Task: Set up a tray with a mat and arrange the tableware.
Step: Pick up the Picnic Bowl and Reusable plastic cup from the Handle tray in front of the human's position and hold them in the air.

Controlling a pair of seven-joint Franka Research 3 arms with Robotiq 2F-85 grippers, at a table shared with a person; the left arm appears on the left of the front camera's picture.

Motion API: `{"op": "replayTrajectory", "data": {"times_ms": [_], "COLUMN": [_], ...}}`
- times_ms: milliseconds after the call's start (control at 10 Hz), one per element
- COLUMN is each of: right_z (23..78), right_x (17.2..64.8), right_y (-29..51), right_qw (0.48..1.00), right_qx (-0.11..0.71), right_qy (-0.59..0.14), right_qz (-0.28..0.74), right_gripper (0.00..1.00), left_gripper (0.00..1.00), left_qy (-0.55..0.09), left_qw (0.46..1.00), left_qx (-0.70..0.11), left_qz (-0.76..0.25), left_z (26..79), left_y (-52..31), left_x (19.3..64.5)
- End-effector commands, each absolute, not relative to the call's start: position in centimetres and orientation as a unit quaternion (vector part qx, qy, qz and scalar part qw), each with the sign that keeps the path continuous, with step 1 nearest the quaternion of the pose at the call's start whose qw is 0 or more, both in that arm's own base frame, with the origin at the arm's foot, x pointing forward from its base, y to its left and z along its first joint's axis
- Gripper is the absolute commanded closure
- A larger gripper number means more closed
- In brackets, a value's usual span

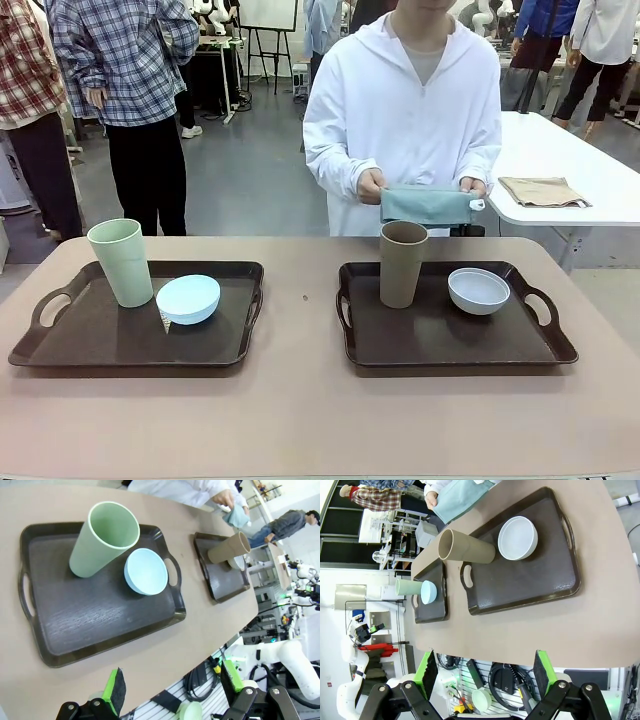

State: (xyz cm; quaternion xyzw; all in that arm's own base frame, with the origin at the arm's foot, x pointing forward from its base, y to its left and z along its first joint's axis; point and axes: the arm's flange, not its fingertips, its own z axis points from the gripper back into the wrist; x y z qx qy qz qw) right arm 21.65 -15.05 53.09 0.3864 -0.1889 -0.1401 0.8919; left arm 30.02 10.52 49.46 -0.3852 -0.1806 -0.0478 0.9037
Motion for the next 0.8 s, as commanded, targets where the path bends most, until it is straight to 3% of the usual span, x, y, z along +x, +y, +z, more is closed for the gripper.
{"op": "replayTrajectory", "data": {"times_ms": [0,300,500,700], "right_z": [53.1,53.1,53.8,54.2], "right_x": [21.8,21.6,24.9,28.0], "right_y": [-15.1,-15.1,-12.1,-9.1], "right_qw": [0.888,0.892,0.920,0.940], "right_qx": [0.396,0.386,0.348,0.303], "right_qy": [-0.192,-0.189,-0.140,-0.114], "right_qz": [-0.134,-0.140,-0.110,-0.108], "right_gripper": [0.00,0.00,0.00,0.00], "left_gripper": [0.00,0.00,0.00,0.00], "left_qy": [-0.183,-0.181,-0.243,-0.231], "left_qw": [0.901,0.904,0.916,0.918], "left_qx": [-0.389,-0.385,-0.309,-0.291], "left_qz": [-0.051,-0.048,-0.086,-0.141], "left_z": [49.5,49.5,52.2,55.3], "left_y": [10.3,10.5,5.6,0.3], "left_x": [29.8,30.0,33.5,36.7]}}
